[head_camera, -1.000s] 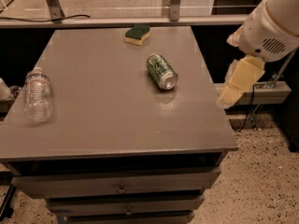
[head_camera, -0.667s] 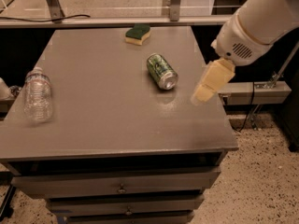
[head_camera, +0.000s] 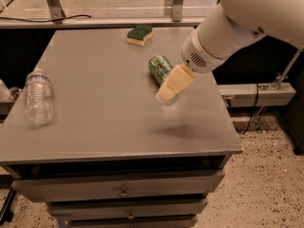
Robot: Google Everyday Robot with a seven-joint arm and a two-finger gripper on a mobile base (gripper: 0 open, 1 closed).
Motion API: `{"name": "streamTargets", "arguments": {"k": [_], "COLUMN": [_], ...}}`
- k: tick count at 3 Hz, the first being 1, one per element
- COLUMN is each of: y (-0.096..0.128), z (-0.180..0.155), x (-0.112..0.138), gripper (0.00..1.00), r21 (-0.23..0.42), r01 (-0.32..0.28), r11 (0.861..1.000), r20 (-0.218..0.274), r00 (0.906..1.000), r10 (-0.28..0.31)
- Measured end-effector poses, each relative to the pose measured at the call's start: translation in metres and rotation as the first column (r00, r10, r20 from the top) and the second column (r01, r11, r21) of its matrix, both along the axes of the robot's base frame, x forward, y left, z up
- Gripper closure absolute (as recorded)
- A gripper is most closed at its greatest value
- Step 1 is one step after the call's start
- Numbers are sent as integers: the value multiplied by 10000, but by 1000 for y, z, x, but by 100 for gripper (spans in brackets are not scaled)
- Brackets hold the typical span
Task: Move green can near water bottle
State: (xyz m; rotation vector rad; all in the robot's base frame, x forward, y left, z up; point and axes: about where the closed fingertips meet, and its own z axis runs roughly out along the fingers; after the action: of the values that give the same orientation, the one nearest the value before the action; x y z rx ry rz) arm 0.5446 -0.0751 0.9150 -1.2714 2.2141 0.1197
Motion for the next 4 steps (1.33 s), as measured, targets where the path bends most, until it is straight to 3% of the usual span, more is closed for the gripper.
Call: {"name": "streamTargets", "arguments": {"k": [1, 2, 4], "y": [20, 33, 32], "z": [-8, -23, -67], "x": [25, 45, 75], "gripper": [0, 0, 0], "r21": [-2, -49, -370], "r01": [245, 377, 605], "r11": [9997, 9993, 9975], "r20": [603, 774, 387], "r00": [9979, 9963, 9975], "r10": [-244, -372, -590]}}
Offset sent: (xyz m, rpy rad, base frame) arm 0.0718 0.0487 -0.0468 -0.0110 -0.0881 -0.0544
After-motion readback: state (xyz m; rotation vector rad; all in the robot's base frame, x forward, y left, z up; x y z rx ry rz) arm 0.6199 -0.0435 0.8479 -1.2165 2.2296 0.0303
